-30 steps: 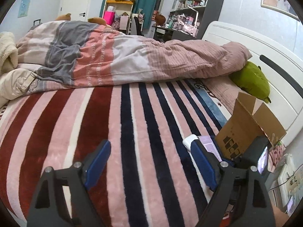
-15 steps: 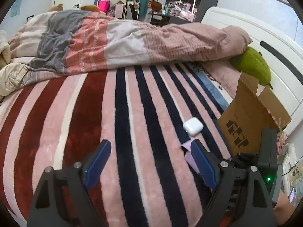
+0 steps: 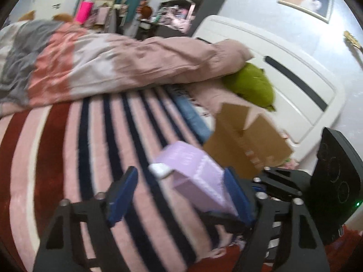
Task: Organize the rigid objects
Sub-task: 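Carry the lilac box into the cardboard box and open the right gripper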
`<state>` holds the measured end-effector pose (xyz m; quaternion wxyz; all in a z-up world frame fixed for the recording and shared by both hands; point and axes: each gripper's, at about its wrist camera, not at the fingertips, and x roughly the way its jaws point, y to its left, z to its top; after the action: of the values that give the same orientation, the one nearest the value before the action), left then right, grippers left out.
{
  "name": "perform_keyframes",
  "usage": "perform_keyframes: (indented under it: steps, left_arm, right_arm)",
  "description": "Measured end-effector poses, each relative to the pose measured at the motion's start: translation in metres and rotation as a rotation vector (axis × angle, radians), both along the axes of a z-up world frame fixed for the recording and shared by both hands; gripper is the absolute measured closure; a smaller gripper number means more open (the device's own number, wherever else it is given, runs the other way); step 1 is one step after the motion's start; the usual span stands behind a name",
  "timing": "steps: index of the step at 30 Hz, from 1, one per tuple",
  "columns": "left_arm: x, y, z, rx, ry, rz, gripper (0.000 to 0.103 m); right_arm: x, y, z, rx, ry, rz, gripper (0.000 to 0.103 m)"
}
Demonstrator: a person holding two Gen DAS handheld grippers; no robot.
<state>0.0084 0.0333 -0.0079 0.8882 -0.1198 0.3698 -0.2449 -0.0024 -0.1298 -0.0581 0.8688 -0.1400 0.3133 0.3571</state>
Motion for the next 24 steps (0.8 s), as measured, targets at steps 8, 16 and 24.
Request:
perform_keyframes:
  steps: [8,16,24]
  left_arm:
    - [0.028,-0.082,0.045,0.043,-0.028,-0.114,0.062]
    - [0.069,-0.172,0.053,0.118,0.005,-0.225,0.062]
    - [0.094,-0.214,0.033,0.196,0.08,-0.246,0.056]
  right_arm:
    - [0.015,-0.06,0.029,0.097,-0.012,-0.054,0.07]
    - [0.045,-0.139,0.034,0.107,0.025,-0.166,0.07]
    - [0.076,-0.17,0.017,0.014,0.138,-0.221,0.069]
